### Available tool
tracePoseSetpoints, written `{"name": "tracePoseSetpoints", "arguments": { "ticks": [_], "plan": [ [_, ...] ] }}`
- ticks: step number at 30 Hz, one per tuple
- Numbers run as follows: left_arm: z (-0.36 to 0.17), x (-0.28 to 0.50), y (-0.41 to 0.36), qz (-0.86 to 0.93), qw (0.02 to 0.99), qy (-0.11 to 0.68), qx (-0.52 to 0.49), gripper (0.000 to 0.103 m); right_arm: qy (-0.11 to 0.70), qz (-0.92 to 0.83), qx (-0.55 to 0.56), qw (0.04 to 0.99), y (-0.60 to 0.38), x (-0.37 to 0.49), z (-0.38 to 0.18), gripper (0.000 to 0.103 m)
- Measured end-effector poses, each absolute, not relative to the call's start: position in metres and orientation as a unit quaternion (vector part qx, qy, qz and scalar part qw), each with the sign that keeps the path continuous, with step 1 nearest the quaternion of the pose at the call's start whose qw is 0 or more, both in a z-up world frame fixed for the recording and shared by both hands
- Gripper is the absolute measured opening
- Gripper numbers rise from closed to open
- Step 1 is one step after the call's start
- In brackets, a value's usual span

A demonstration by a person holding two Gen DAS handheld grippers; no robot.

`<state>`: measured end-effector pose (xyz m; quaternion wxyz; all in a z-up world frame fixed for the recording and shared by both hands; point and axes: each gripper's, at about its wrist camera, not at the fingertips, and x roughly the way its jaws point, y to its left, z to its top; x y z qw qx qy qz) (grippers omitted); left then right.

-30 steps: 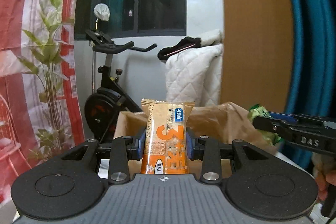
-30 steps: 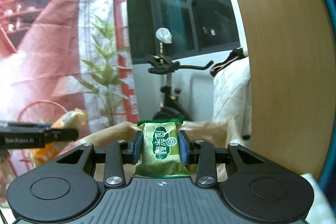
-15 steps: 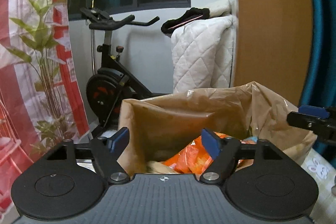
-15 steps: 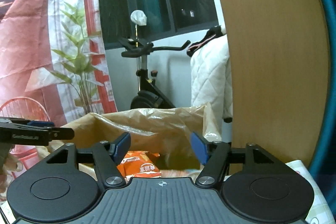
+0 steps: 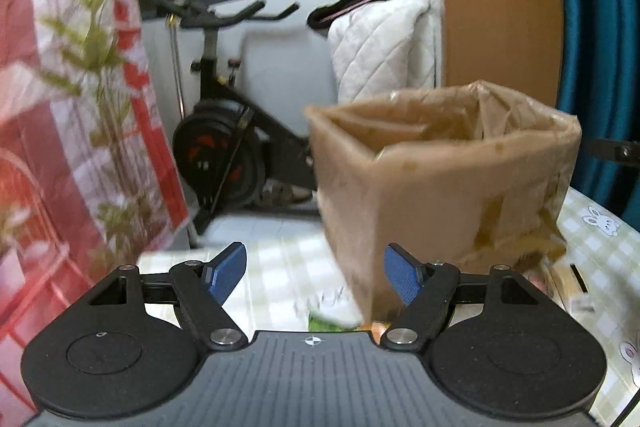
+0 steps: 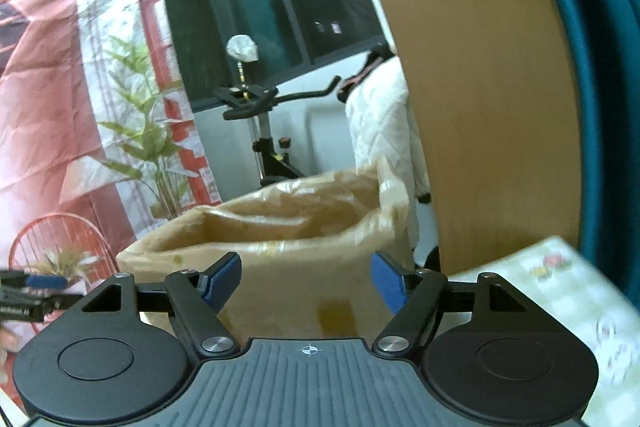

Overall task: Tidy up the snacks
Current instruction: 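Grasp the green corn snack bag with the left gripper while the right gripper reaches the cracker packet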

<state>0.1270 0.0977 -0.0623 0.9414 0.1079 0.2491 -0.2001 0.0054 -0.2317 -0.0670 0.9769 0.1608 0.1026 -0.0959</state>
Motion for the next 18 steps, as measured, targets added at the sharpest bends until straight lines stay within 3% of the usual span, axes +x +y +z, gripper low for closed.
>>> {"name": "tracePoseSetpoints", "arguments": {
  "ticks": [5,18],
  "plan": [
    [-0.089,0.131,0.121,-0.197,0.936,0.284,0.064,0.077,0.155,-0.108,0.165,0.968,-0.221,0.007,-0.097,0.069],
    [-0.163,0.145,0.107,-0.253,0.908,0.331,0.051,0.08,0.198,-0.125,0.165,0.958,-0.21,-0.004,-0.136,0.069]
  ]
}}
